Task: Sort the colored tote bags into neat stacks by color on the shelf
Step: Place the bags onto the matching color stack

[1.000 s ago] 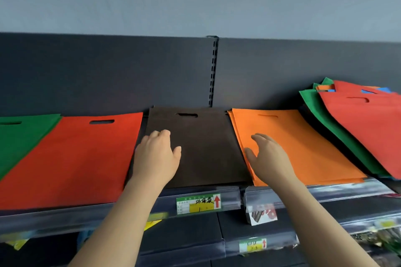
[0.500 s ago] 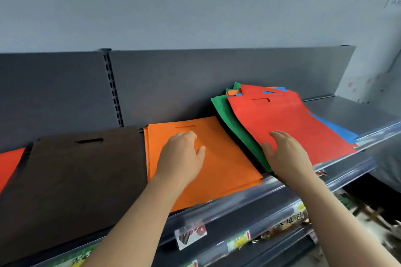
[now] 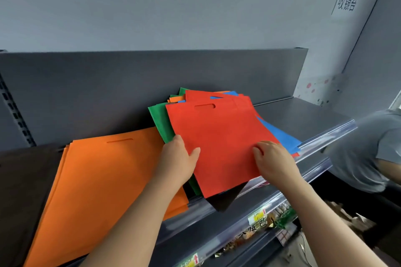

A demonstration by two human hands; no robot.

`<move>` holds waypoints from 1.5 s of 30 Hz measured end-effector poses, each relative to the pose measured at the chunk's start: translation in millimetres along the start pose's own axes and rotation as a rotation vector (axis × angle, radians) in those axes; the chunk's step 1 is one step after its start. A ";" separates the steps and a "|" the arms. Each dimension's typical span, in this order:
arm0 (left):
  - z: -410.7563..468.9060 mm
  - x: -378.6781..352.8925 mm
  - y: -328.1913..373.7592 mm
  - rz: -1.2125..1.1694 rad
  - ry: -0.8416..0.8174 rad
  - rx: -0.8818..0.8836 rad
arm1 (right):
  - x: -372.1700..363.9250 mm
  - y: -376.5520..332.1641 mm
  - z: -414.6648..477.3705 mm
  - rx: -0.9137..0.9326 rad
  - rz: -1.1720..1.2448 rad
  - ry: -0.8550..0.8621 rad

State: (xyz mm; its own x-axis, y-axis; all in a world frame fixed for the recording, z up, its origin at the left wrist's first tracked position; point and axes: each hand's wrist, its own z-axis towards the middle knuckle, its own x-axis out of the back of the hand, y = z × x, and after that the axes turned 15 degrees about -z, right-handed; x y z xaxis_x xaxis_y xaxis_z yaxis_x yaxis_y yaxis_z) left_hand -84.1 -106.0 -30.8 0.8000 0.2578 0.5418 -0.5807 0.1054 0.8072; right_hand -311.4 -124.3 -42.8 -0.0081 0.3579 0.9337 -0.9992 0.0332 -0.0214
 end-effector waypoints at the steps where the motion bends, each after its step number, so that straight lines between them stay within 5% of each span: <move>1: 2.7 -2.5 0.9 -0.021 0.037 0.010 | -0.4 -1.5 -1.0 0.038 0.021 0.009; 5: 6.1 -1.6 7.2 -0.096 0.183 0.021 | 6.6 -1.1 0.6 0.111 0.134 0.017; 8: 4.6 2.5 8.4 -0.140 0.252 0.036 | 10.5 12.1 10.0 0.003 0.128 0.031; 14: 1.5 -5.4 7.6 -0.132 0.067 0.078 | 3.5 18.6 13.4 -0.003 0.035 -0.108; 24: 4.7 2.2 1.7 -0.153 0.153 0.054 | 7.8 17.0 16.0 -0.061 0.088 -0.137; 35: -18.5 23.6 -14.0 -0.202 0.197 0.110 | 11.2 -14.7 16.9 -0.093 0.439 -0.073; 45: -55.0 87.8 -41.8 -0.171 0.334 0.097 | 30.4 -78.2 -10.2 0.024 0.599 0.012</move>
State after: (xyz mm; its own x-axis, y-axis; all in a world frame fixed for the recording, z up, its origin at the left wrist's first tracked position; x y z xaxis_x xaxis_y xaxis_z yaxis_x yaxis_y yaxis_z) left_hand 2.1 -34.9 -29.8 0.7815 0.5445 0.3047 -0.4137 0.0868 0.9062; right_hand -233.1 -106.5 -16.4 -0.5703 0.3183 0.7573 -0.8212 -0.1991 -0.5347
